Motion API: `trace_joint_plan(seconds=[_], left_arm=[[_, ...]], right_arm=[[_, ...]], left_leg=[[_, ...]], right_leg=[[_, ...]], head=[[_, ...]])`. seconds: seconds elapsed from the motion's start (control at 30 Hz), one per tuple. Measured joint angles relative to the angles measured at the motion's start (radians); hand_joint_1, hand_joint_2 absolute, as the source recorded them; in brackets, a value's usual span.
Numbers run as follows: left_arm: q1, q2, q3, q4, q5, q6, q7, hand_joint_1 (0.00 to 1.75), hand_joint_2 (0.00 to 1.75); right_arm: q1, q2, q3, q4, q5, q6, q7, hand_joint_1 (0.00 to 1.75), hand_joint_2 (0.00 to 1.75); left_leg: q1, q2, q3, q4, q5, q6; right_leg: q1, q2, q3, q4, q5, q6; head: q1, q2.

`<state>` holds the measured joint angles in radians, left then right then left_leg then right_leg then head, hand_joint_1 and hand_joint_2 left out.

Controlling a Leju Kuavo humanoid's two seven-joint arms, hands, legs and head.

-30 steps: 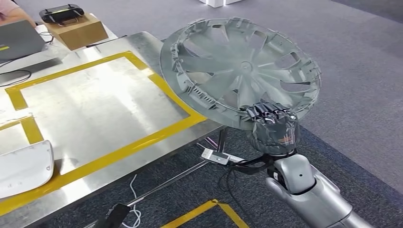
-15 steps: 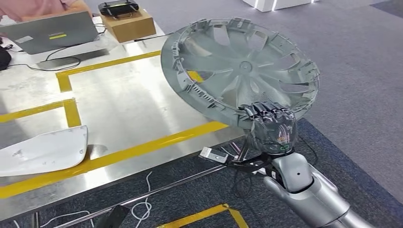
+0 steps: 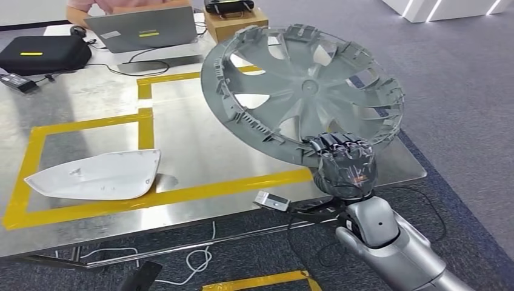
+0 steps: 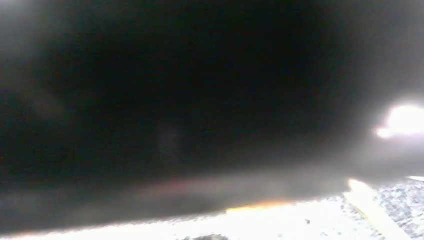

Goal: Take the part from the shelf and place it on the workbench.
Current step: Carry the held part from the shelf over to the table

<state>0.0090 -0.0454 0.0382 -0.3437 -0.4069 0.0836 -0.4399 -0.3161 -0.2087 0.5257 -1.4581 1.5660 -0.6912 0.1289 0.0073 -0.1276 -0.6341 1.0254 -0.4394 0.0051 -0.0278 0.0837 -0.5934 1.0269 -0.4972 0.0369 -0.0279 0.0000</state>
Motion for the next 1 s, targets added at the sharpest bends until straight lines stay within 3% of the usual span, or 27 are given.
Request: trace_joint_plan(seconds=[0.03, 0.07, 0.1, 0.13, 0.2, 0.27, 0.3, 0.33, 0.4, 0.47, 0.57, 0.8, 1.0], left_arm=[[0.003, 0.001, 0.001, 0.0, 0.0, 0.0, 0.0, 0.0, 0.0], [0.006, 0.002, 0.002, 0.0, 0.0, 0.0, 0.0, 0.0, 0.0], [0.006, 0.002, 0.002, 0.0, 0.0, 0.0, 0.0, 0.0, 0.0], [0.005, 0.003, 0.002, 0.0, 0.0, 0.0, 0.0, 0.0, 0.0], [0.001, 0.001, 0.003, 0.0, 0.0, 0.0, 0.0, 0.0, 0.0], [0.001, 0.001, 0.003, 0.0, 0.0, 0.0, 0.0, 0.0, 0.0], [0.002, 0.001, 0.003, 0.0, 0.0, 0.0, 0.0, 0.0, 0.0], [0.003, 0.002, 0.003, 0.0, 0.0, 0.0, 0.0, 0.0, 0.0], [0.003, 0.004, 0.007, 0.0, 0.0, 0.001, 0.001, 0.0, 0.0], [0.003, 0.005, 0.01, 0.0, 0.0, 0.001, 0.002, 0.0, 0.0], [0.009, 0.005, 0.013, 0.0, 0.0, 0.002, 0.003, 0.0, 0.0], [0.009, 0.007, 0.02, 0.0, -0.003, 0.003, 0.008, 0.0, 0.0], [0.01, 0.008, 0.025, -0.001, -0.011, 0.003, 0.019, 0.0, 0.0]], right_arm=[[0.002, 0.0, 0.001, 0.0, 0.0, 0.0, -0.001, 1.75, 1.75], [0.003, 0.001, 0.001, 0.0, 0.0, 0.0, 0.0, 1.75, 1.75], [0.004, 0.001, 0.001, 0.0, 0.0, 0.0, 0.0, 1.75, 1.75], [0.004, 0.002, 0.0, 0.0, 0.0, 0.0, 0.001, 1.75, 1.75], [0.005, 0.003, -0.003, 0.001, -0.001, 0.0, 0.0, 1.75, 1.75], [0.01, 0.004, -0.005, 0.004, -0.006, 0.004, -0.005, 1.75, 1.75], [0.013, 0.005, -0.005, 0.005, -0.01, 0.009, -0.009, 1.75, 1.75], [0.016, 0.007, -0.006, 0.007, -0.014, 0.018, -0.013, 1.75, 1.75], [0.02, 0.012, -0.011, 0.01, -0.026, 0.041, -0.019, 1.75, 1.75], [0.023, 0.015, -0.017, 0.017, -0.035, 0.054, -0.022, 1.75, 1.75], [0.029, 0.016, -0.023, 0.028, -0.044, 0.059, -0.024, 1.75, 1.75], [0.033, 0.016, -0.026, 0.043, -0.07, 0.098, -0.042, 1.75, 1.75], [0.039, 0.016, -0.025, 0.055, -0.123, 0.148, -0.05, 1.75, 1.75]], left_leg=[[0.003, -0.01, -0.002, -0.001, 0.001, -0.006], [0.002, -0.004, -0.004, 0.002, -0.002, -0.012], [0.0, 0.017, -0.012, 0.02, -0.014, -0.017], [-0.001, 0.047, -0.028, 0.057, -0.035, -0.022], [-0.001, 0.105, -0.087, 0.185, -0.096, -0.029], [0.002, 0.119, -0.132, 0.28, -0.122, -0.032], [0.003, 0.12, -0.129, 0.275, -0.107, -0.03], [0.002, 0.12, -0.107, 0.231, -0.076, -0.027], [-0.003, 0.121, -0.035, 0.091, -0.015, -0.015], [-0.007, 0.122, 0.007, 0.006, 0.003, -0.01], [-0.008, 0.121, 0.01, -0.007, 0.0, -0.017], [-0.01, 0.121, 0.01, -0.006, -0.004, -0.006], [-0.011, 0.121, 0.01, -0.006, -0.003, -0.004]], right_leg=[[0.001, -0.011, 0.001, -0.001, -0.001, -0.005], [0.001, -0.022, 0.005, -0.003, -0.002, -0.012], [0.0, -0.034, 0.009, -0.006, -0.002, -0.019], [-0.001, -0.046, 0.013, -0.008, -0.002, -0.025], [0.003, -0.068, 0.018, -0.009, -0.006, -0.033], [0.007, -0.084, 0.022, -0.008, -0.009, -0.035], [0.007, -0.089, 0.024, -0.008, -0.011, -0.035], [0.008, -0.092, 0.027, -0.008, -0.013, -0.034], [0.01, -0.097, 0.033, -0.008, -0.018, -0.03], [0.014, -0.099, 0.033, -0.007, -0.022, -0.026], [0.015, -0.101, 0.032, -0.009, -0.024, -0.026], [0.014, -0.101, 0.039, -0.024, -0.019, -0.017], [0.013, -0.101, 0.039, -0.025, -0.017, -0.013]], head=[[0.0, 0.0], [-0.002, 0.0], [-0.007, 0.0], [-0.012, 0.0], [-0.021, 0.0], [-0.021, 0.0], [-0.021, 0.0], [-0.021, 0.0], [-0.021, 0.0], [-0.02, 0.0], [-0.019, 0.0], [-0.019, 0.0], [-0.019, 0.0]])
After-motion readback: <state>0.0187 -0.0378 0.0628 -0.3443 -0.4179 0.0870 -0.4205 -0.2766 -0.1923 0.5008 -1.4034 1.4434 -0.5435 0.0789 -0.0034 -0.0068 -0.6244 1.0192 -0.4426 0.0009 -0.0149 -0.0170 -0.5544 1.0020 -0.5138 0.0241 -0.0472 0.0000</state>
